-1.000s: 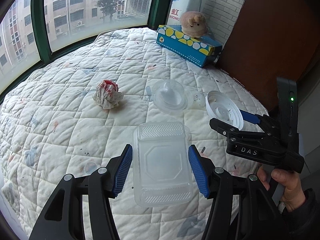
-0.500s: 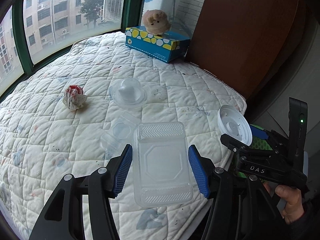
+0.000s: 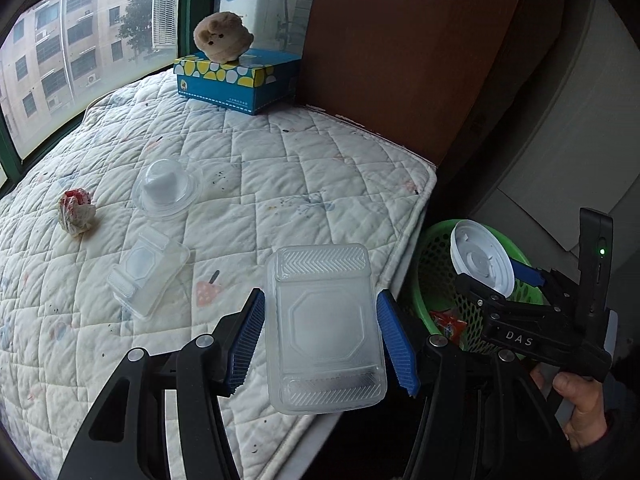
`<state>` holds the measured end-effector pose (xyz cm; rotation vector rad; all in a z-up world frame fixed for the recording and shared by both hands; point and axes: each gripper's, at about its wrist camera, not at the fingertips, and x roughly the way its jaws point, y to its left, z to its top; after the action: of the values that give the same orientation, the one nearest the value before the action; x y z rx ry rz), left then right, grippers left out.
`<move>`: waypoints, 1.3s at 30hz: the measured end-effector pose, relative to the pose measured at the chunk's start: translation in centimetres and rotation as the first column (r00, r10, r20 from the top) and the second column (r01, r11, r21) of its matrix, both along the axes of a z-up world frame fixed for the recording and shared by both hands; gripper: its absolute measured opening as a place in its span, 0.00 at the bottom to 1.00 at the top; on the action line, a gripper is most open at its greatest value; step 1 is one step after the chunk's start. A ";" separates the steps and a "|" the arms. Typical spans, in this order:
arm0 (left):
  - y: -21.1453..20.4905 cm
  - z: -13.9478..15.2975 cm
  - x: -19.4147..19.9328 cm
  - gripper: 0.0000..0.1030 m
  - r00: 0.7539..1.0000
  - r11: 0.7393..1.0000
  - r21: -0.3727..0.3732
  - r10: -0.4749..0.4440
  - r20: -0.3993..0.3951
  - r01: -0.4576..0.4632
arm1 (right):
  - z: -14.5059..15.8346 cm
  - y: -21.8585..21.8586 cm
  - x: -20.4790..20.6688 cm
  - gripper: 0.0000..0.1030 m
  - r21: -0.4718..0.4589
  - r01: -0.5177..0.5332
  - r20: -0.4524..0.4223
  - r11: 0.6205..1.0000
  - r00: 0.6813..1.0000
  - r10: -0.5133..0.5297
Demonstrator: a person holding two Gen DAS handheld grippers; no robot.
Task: Collect trash
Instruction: 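Release the white lid into the basket while the left tool carries the container, then lower the clear container into the basket and open the left tool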
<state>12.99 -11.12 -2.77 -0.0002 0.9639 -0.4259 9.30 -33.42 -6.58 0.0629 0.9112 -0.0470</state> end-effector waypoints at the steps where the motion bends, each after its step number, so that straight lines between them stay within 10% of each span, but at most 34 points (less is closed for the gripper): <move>1: -0.4 0.0 -0.1 0.54 1.000 1.000 0.001 -0.008 0.000 0.008 | 0.0 -0.5 -0.3 0.89 -0.001 0.009 -0.001 1.000 1.000 -0.009; 39: -13.1 -2.1 -1.4 0.54 0.972 0.974 0.008 -0.228 -0.053 0.229 | 1.8 -11.0 -7.9 0.90 0.012 0.230 0.039 0.973 0.972 -0.230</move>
<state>11.57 -24.19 -4.87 0.1140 1.0221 -0.6335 1.36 -44.41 -4.79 0.1756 0.8609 -0.2578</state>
